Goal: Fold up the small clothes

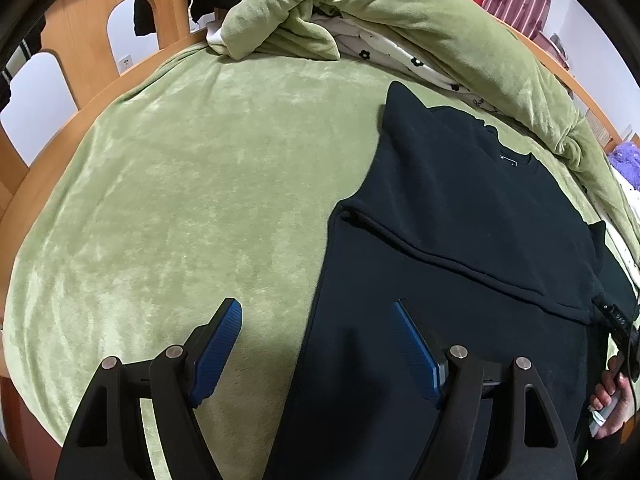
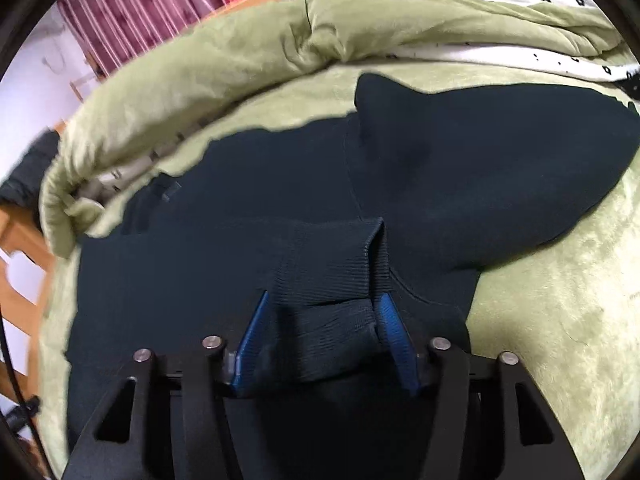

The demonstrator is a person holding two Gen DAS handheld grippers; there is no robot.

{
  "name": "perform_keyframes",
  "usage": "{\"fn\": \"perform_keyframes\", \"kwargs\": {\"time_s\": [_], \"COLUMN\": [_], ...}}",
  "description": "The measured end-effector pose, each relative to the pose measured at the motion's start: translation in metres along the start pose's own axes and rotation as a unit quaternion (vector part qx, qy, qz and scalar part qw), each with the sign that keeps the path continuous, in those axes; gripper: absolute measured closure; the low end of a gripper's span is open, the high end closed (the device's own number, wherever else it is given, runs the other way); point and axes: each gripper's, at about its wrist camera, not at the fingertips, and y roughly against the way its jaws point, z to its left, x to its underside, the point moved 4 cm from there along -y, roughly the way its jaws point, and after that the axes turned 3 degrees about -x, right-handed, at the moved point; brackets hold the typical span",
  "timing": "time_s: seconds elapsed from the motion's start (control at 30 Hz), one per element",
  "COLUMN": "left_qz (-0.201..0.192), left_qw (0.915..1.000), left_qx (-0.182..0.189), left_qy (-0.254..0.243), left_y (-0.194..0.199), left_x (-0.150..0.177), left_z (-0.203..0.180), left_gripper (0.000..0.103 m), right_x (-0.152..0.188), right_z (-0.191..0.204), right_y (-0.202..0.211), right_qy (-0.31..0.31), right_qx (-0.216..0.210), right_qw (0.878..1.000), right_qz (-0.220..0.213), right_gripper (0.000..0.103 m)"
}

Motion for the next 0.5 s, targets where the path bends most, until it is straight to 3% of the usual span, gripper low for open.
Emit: {"fn": "perform_keyframes", "kwargs": {"time_s": [0.03,0.13,0.27,0.5], "left_qz": [0.0,0.001,0.001,-0.006], "left_qw": [1.0,1.0,0.9997,0.9993], "left_qx": [0.0,0.001,-0.001,-0.01], "left_qy": [-0.002,-0.009,-0.023,-0.036], "left_y": [0.0,-0.001,-0.002,-0.001], "left_x": [0.0,0.0,0.001,0.003], "left_z": [-0.002,-0.009,-0.017,-0.021], "left_gripper": [0.028,0.028,0.028,0.028], "right_x": [0.0,-0.004,-0.004,0.008], "right_z": [-0.001,-0.006,-0.017,-0.021], "right_y": [0.001,0.015,0.043,0.031], "right_qy": [0.011,0.008,-0.021,-0.015], "right_qx": [0.017,-0.001,-0.029,0.008], "right_qw": [1.0,1.0,0.998,1.0], "right_qz": [-0.011,-0.027,-0.054,-0.019], "right_gripper": [0.088,0.093,0.095,0.095]}}
